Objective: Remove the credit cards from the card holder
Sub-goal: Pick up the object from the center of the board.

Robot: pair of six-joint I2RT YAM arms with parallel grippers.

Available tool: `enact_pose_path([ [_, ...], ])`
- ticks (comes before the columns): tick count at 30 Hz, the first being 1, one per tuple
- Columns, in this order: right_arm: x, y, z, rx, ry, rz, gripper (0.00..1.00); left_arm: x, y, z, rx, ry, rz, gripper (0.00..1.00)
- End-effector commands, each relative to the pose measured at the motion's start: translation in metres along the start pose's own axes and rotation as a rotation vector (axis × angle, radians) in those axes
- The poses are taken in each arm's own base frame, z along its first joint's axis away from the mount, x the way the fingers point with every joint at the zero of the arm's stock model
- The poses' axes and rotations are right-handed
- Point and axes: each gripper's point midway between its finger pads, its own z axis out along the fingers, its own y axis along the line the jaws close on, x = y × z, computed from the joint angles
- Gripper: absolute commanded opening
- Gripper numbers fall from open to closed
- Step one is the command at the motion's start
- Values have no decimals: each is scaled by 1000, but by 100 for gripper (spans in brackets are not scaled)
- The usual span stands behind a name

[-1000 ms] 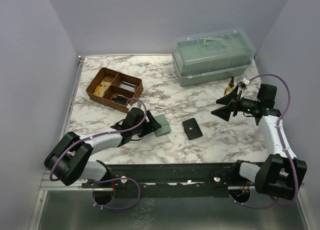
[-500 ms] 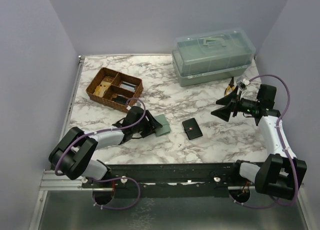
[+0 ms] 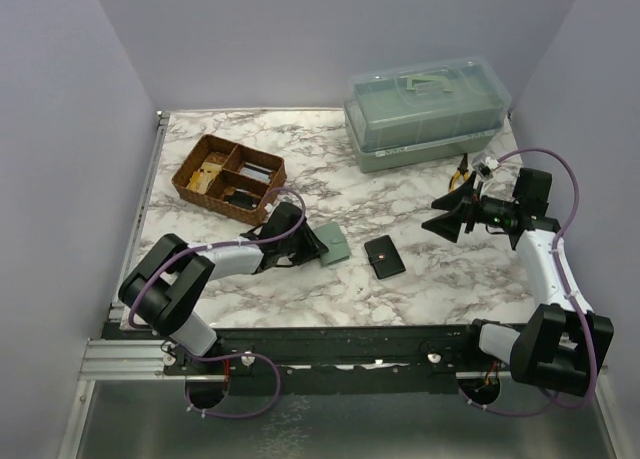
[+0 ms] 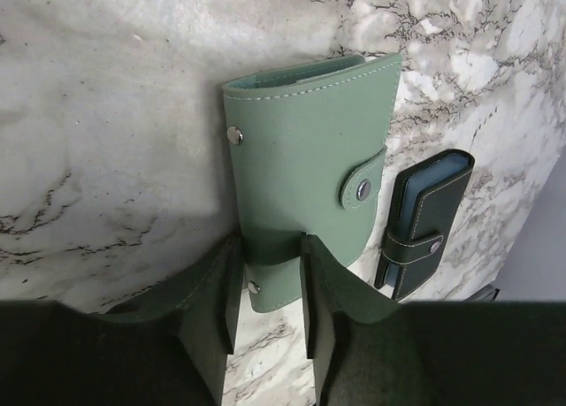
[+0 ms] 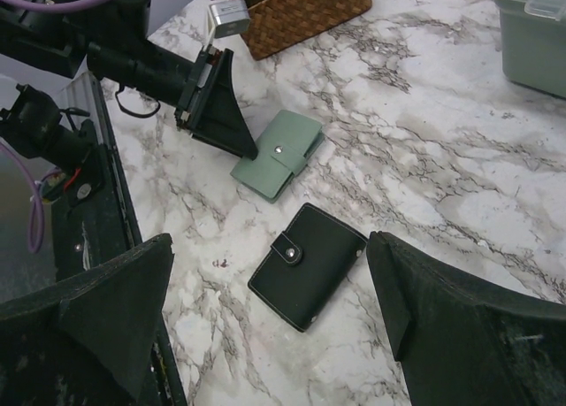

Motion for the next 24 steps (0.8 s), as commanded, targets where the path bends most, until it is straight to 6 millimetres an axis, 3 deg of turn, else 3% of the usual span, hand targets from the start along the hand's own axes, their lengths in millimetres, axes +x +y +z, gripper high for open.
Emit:
enact_pose_path([
  [1, 4, 1, 2, -28, -5, 22, 100, 18, 74, 5, -274, 19, 45, 32],
  [5, 14, 11, 18, -96, 38, 76, 100, 8, 60, -1, -227, -24, 110, 13],
  [10, 43, 20, 67, -156, 201, 150, 100, 5, 38, -8, -98, -47, 172, 0],
  [14, 59, 19, 109, -132, 311, 186, 100, 16, 29, -7, -13, -14, 172, 0],
  [16, 56, 11, 126, -118, 313, 251, 100, 18, 23, -10, 28, -22, 191, 0],
  [20, 50, -8, 156, -108, 350, 362, 99, 19, 8, -24, 122, -63, 279, 0],
  [24, 60, -15, 175, -122, 388, 391, 100, 18, -8, -42, 214, -104, 370, 0],
])
